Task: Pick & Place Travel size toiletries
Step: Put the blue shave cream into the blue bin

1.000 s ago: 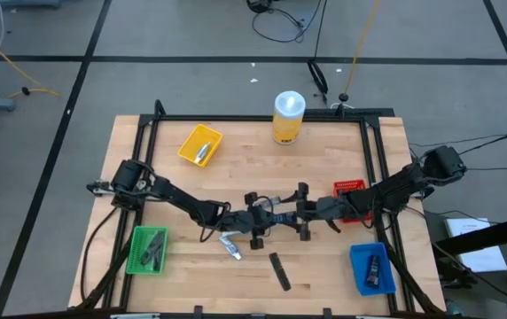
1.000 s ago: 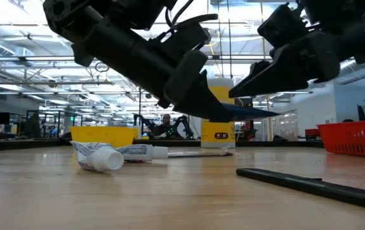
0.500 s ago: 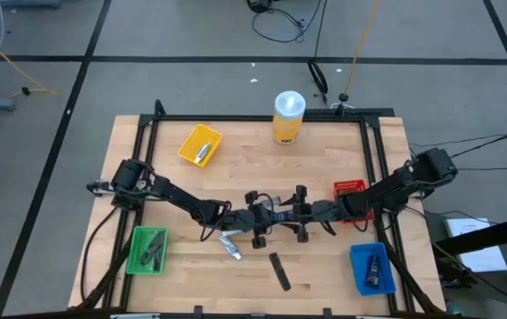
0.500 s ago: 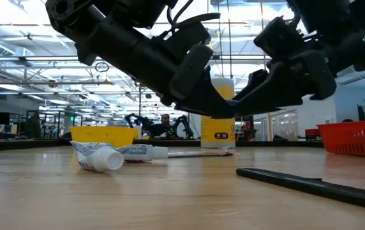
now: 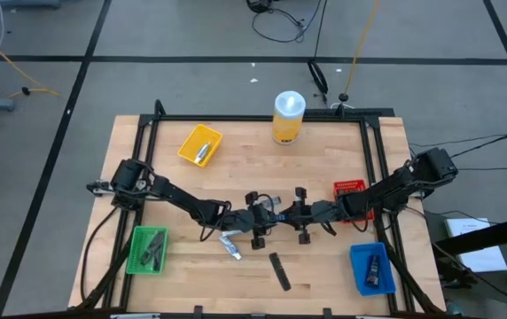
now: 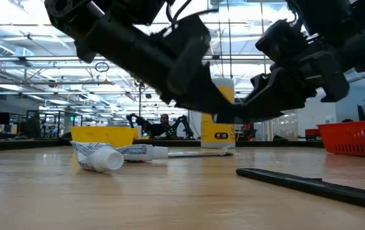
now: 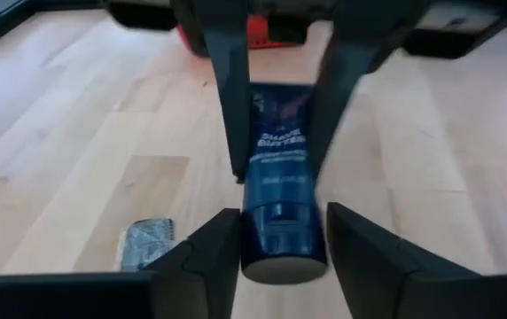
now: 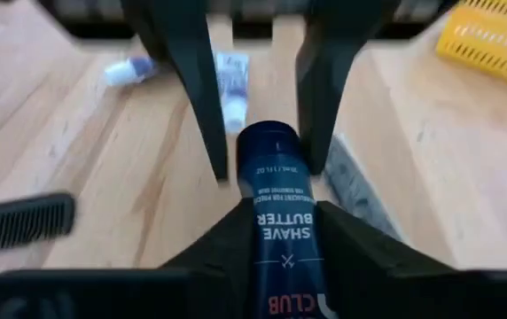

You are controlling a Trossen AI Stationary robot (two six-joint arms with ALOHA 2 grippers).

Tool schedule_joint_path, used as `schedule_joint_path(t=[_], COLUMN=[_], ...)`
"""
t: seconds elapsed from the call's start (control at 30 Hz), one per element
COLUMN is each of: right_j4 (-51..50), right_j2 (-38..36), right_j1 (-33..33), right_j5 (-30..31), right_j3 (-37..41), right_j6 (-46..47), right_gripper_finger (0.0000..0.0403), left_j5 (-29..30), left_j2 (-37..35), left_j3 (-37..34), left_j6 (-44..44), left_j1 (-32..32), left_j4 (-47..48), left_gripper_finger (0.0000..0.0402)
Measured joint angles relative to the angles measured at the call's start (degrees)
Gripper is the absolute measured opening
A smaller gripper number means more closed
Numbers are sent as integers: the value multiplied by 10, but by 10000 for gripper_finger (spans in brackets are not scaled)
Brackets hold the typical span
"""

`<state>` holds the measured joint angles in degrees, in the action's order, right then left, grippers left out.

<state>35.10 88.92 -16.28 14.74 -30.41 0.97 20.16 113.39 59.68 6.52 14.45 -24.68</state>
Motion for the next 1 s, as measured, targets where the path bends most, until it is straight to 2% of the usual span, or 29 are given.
schedule_joint_path(t=[0.1,0.2,0.3,0.4,0.53,0.67,0.77,0.83,0.93,1.0], right_j4=[-32,-130,-286,-489,-760,-944,-1013,-1030,-1027,-1008], right_j2=[-5,-24,-53,-73,-84,-86,-87,-86,-85,-85], right_j1=[-5,-18,-38,-67,-106,-139,-170,-197,-245,-279], right_j5=[0,2,1,-8,-78,-186,-283,-326,-359,-360], right_j3=[0,-26,-85,-157,-261,-336,-359,-359,-347,-336], right_j6=[9,15,39,59,61,86,149,208,283,325], right_gripper_finger=[77,63,62,67,68,67,72,73,72,71], left_j5=[-25,-47,-48,-32,37,89,97,98,99,98], left_j2=[-29,-75,-115,-134,-126,-109,-101,-98,-98,-98], left_j3=[0,0,0,0,0,0,0,0,0,0], left_j6=[0,10,52,84,88,87,89,91,91,91], left_j1=[0,1,7,17,36,47,49,49,49,49], left_j4=[22,84,154,200,220,220,220,221,225,227], left_gripper_finger=[192,218,235,240,241,241,241,241,241,241])
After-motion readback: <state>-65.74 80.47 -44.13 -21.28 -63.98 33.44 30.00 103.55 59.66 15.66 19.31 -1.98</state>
